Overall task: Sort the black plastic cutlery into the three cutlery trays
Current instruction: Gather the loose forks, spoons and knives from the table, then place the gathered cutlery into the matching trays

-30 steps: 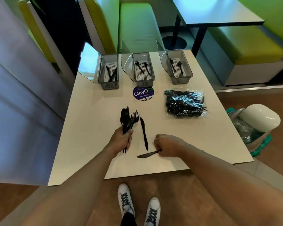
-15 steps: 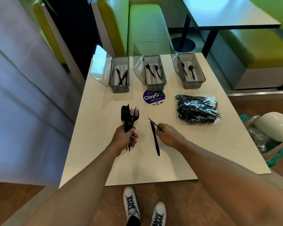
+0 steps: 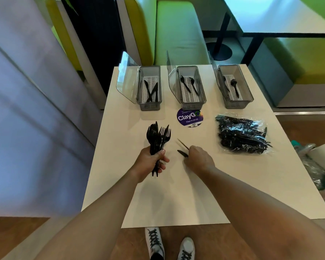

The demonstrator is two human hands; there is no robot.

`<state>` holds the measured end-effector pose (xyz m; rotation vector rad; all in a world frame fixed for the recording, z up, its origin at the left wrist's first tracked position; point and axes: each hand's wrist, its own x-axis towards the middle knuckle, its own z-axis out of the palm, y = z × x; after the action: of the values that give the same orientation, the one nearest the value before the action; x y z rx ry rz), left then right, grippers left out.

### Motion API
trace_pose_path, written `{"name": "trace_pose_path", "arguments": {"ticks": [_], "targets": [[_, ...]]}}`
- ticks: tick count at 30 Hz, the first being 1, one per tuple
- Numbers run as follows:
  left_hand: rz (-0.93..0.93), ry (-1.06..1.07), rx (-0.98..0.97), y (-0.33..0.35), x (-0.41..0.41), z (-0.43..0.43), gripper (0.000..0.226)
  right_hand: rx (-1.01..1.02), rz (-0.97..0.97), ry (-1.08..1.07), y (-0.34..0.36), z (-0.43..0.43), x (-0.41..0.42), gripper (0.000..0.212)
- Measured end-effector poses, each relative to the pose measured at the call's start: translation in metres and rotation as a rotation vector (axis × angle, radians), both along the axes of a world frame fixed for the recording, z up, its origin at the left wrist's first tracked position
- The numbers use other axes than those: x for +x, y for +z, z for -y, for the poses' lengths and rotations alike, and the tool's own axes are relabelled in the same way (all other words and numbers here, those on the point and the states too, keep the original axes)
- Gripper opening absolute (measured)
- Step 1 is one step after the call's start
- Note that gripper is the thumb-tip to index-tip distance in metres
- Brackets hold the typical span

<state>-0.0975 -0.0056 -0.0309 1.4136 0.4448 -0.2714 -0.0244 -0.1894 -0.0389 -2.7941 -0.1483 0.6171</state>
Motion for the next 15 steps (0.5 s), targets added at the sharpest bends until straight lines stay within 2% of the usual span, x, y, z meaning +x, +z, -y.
{"name": "trace_pose_path", "arguments": {"ticks": [5,7,10,15], "targets": [[0.012,-0.024,-0.014,0.001,0.014,-0.013,0.013,-0.131,0.102,0.155,-0.001,-0.001,0.004,0.029],[0.020,-0.044,-0.026,0.004,0.021,-0.019,0.013,-0.103,0.091,0.098,0.002,-0.002,0.010,0.021],[0.029,-0.062,-0.040,0.006,0.029,-0.026,0.013,0.097,0.052,-0.091,0.018,-0.008,0.021,0.013],[0.060,-0.113,-0.020,0.018,0.053,-0.033,0.013,0.601,0.064,-0.300,0.066,-0.035,0.055,0.009]]}}
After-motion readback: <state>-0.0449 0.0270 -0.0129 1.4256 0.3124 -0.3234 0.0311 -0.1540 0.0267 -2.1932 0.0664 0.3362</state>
